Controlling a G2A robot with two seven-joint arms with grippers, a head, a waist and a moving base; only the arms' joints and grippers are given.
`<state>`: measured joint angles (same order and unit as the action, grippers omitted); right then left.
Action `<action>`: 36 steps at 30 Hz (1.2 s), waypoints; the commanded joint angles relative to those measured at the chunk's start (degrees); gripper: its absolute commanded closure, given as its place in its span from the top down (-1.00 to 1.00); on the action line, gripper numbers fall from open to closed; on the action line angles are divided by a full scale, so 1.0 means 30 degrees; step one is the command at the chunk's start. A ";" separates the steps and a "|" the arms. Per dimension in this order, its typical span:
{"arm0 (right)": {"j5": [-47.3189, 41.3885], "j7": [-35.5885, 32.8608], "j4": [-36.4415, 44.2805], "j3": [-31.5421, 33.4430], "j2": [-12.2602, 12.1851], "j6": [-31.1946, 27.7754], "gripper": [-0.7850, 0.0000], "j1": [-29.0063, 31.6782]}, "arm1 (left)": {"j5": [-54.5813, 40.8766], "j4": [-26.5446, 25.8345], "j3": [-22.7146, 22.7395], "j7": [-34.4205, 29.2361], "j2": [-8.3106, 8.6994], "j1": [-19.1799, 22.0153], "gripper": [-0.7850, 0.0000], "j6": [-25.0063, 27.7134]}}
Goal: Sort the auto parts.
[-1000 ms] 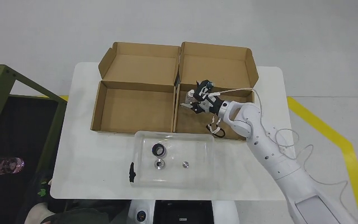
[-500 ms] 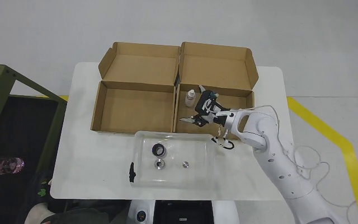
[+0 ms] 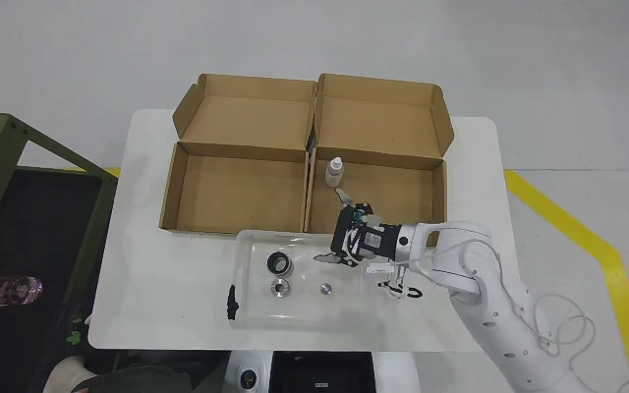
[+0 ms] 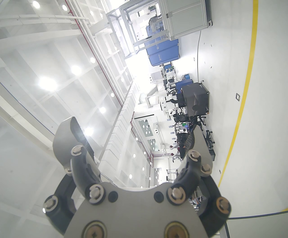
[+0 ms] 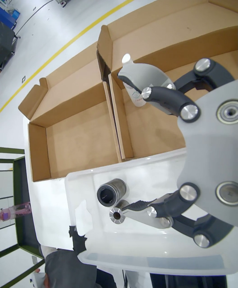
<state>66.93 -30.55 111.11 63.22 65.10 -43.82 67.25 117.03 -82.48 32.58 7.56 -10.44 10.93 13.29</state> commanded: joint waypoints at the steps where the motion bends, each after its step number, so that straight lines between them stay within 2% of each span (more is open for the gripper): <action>1: 0.0124 0.0045 0.0168 -0.0070 -0.0053 -0.0371 1.00 0.0183 | 0.0000 -0.0001 0.0000 0.0000 0.0000 0.0000 1.00 0.0000; 17: 0.3131 -0.0555 0.1067 -0.1293 -0.0442 -0.1695 1.00 0.2000 | 0.0000 -0.0001 0.0000 0.0000 0.0000 0.0000 1.00 0.0000; 36: 0.4971 -0.2557 0.1352 -0.2763 -0.0591 -0.0909 1.00 0.2577 | 0.0000 -0.0001 0.0000 0.0000 0.0000 0.0000 1.00 0.0000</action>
<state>81.59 -37.86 115.18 55.11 63.33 -46.72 75.02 117.03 -82.48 32.58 7.56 -10.44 10.93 13.29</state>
